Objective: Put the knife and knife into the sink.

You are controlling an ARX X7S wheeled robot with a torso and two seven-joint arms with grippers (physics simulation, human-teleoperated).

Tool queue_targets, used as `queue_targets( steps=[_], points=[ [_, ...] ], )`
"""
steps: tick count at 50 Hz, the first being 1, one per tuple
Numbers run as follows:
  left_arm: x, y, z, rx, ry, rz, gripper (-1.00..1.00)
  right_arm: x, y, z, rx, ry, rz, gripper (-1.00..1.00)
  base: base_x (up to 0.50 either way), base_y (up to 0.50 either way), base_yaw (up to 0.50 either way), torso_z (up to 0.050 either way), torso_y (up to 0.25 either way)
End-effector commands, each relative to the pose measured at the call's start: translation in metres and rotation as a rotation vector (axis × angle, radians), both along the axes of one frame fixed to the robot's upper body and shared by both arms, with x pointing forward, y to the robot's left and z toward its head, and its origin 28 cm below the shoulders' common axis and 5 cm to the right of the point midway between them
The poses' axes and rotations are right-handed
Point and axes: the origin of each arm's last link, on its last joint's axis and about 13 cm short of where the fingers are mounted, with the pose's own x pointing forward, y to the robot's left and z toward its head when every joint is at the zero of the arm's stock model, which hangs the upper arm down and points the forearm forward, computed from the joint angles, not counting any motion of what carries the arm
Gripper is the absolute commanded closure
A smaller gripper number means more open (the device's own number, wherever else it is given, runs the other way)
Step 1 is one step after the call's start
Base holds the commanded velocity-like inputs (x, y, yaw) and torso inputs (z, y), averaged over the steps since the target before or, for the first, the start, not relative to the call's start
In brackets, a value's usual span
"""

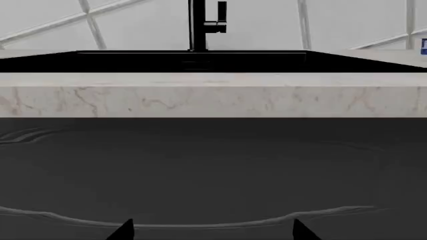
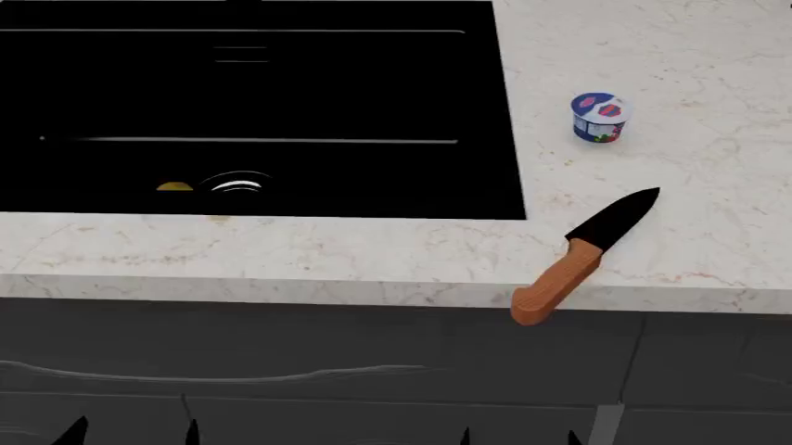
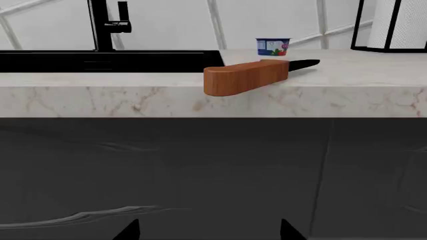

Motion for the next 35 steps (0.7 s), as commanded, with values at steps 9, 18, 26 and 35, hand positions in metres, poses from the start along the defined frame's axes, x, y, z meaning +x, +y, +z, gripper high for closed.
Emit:
queue_targets(
  steps=[9,18,26,35],
  points=[
    [-0.002,0.0,0.001,-0.008,-0.01,-0.002,-1.0,-0.001,0.0,0.002,0.0,-0.007,-0.002,-1.0,0.0,0.0,0.0,0.0,0.0],
    [-0.003,0.0,0.002,-0.012,-0.006,-0.002,-1.0,-0.003,0.0,0.001,-0.001,-0.008,0.0,-1.0,0.0,0.0,0.0,0.0,0.0],
    [-0.005,0.001,0.02,-0.012,-0.039,0.008,-1.0,-0.006,0.0,0.022,0.005,-0.06,0.002,-1.0,0.0,0.0,0.0,0.0,0.0],
    [-0.009,0.0,0.074,0.032,-0.08,0.014,-1.0,-0.02,-0.005,0.074,0.005,-0.187,0.0,-1.0,0.0,0.0,0.0,0.0,0.0]
  ],
)
